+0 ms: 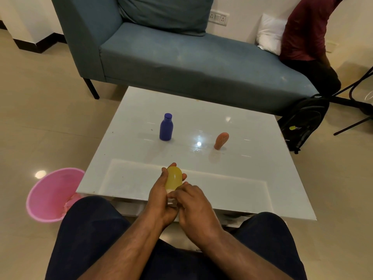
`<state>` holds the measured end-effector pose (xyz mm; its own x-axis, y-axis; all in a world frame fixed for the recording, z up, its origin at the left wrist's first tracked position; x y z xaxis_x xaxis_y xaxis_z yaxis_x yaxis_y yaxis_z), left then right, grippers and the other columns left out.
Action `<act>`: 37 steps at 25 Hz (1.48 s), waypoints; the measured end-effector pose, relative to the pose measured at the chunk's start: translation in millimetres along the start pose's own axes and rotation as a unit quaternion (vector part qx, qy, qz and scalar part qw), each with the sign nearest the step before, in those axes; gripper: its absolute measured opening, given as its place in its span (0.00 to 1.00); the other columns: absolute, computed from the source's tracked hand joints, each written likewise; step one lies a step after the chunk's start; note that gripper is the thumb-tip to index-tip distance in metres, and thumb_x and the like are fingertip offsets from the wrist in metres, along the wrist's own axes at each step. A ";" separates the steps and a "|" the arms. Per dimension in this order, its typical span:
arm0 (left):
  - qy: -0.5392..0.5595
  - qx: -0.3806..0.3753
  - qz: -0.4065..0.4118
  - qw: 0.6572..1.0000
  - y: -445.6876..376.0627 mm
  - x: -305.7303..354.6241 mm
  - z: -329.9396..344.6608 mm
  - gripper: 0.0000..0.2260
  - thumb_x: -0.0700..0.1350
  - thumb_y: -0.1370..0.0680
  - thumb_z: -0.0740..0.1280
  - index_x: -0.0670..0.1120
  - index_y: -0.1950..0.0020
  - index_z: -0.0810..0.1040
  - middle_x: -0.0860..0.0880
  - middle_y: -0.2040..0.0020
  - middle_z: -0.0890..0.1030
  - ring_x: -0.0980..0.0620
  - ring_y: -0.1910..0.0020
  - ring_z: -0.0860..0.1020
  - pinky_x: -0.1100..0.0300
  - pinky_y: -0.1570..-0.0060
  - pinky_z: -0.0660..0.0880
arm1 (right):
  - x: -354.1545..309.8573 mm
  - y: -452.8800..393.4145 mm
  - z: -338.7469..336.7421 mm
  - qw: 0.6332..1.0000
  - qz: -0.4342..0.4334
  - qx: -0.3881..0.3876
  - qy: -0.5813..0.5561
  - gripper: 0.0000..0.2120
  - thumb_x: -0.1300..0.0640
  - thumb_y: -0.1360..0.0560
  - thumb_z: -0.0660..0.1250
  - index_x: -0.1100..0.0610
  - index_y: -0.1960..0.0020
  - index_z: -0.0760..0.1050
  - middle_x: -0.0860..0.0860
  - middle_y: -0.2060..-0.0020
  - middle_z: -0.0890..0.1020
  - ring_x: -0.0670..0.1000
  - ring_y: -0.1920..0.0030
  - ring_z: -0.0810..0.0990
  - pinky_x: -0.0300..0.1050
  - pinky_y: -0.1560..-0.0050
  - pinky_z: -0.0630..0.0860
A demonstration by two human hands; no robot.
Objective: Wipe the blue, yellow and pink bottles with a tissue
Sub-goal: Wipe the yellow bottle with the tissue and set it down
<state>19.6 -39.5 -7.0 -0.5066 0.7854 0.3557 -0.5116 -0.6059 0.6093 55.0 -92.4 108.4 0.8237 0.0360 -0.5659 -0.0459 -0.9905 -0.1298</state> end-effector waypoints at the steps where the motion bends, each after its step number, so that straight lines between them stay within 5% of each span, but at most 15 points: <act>1: 0.012 -0.010 -0.006 1.000 2.1 -2.1 3.4 0.20 0.61 0.18 0.59 0.54 0.34 0.81 0.42 0.41 0.83 0.43 0.45 0.82 0.44 0.44 0.79 | 10.2 -9.7 -5.4 1.000 0.011 0.019 0.003 0.14 0.66 0.29 0.65 0.55 0.45 0.79 0.51 0.51 0.80 0.51 0.51 0.76 0.46 0.51 0.77; 4: 0.014 -0.011 -0.010 1.000 4.6 -4.6 6.1 0.19 0.60 0.18 0.59 0.54 0.37 0.83 0.43 0.48 0.86 0.46 0.53 0.84 0.47 0.54 0.81 | 40.1 -27.7 -20.8 0.993 0.091 0.075 -0.020 0.12 0.65 0.26 0.65 0.56 0.45 0.79 0.50 0.50 0.78 0.49 0.51 0.77 0.46 0.49 0.78; 9: 0.032 0.026 -0.006 0.999 2.1 -0.5 -2.1 0.26 0.60 0.19 0.62 0.42 0.29 0.76 0.42 0.43 0.86 0.45 0.46 0.83 0.49 0.42 0.77 | 12.2 0.0 -12.7 0.995 0.054 0.053 -0.066 0.12 0.66 0.26 0.63 0.55 0.46 0.79 0.48 0.51 0.78 0.46 0.51 0.76 0.38 0.50 0.76; 13: 0.021 0.019 -0.031 0.999 2.2 -5.8 1.6 0.22 0.58 0.19 0.64 0.43 0.34 0.78 0.40 0.47 0.86 0.43 0.52 0.85 0.49 0.61 0.83 | 40.2 -32.1 -32.5 0.980 0.131 0.110 -0.099 0.08 0.63 0.24 0.65 0.52 0.49 0.79 0.44 0.53 0.78 0.42 0.52 0.77 0.37 0.50 0.76; 16: 0.021 0.021 -0.022 0.999 2.8 -3.7 0.3 0.20 0.54 0.17 0.63 0.42 0.34 0.79 0.39 0.43 0.84 0.42 0.45 0.83 0.49 0.62 0.83 | 45.0 -42.0 -33.6 0.966 0.170 0.129 -0.149 0.09 0.60 0.24 0.66 0.48 0.49 0.78 0.42 0.52 0.79 0.40 0.51 0.78 0.40 0.48 0.77; 22: -0.004 0.006 -0.008 1.000 5.2 -5.2 6.8 0.10 0.49 0.20 0.66 0.44 0.56 0.78 0.45 0.65 0.79 0.50 0.66 0.81 0.57 0.64 0.81 | 17.2 -16.5 -19.7 0.988 0.101 0.082 -0.087 0.09 0.62 0.23 0.65 0.51 0.47 0.79 0.43 0.52 0.78 0.40 0.51 0.76 0.28 0.48 0.70; 28: -0.092 0.019 0.000 0.996 9.7 -5.2 6.6 0.20 0.60 0.21 0.65 0.45 0.41 0.81 0.45 0.57 0.85 0.49 0.61 0.82 0.55 0.63 0.76 | 50.5 -54.8 -33.0 0.982 0.145 0.106 -0.054 0.09 0.59 0.22 0.63 0.53 0.45 0.79 0.48 0.48 0.80 0.41 0.52 0.74 0.26 0.49 0.66; 33: -0.012 0.007 -0.041 0.999 6.6 -11.2 0.0 0.27 0.61 0.23 0.68 0.40 0.35 0.79 0.39 0.49 0.84 0.41 0.44 0.81 0.45 0.35 0.74 | 12.2 -18.4 -8.5 0.998 0.039 0.046 0.015 0.11 0.62 0.27 0.65 0.55 0.46 0.80 0.51 0.50 0.80 0.50 0.50 0.76 0.41 0.48 0.74; 37: -0.027 0.006 -0.038 0.999 5.9 -10.3 2.3 0.26 0.60 0.24 0.69 0.43 0.33 0.79 0.39 0.45 0.84 0.42 0.46 0.82 0.48 0.49 0.79 | 28.9 -42.8 -20.3 0.997 0.058 0.057 0.014 0.11 0.62 0.25 0.65 0.54 0.45 0.80 0.50 0.50 0.79 0.48 0.49 0.76 0.41 0.47 0.74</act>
<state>23.5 -50.8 -5.5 -0.4278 0.8353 0.3454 -0.5390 -0.5425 0.6443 92.3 -51.7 114.2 0.8249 -0.0829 -0.5592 -0.2044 -0.9660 -0.1584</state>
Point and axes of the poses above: each hand's wrist, its own y-axis away from the middle knuckle, its own z-axis out of the palm, x = y × z, the point moved 9 cm from there along -y, towards the middle knuckle
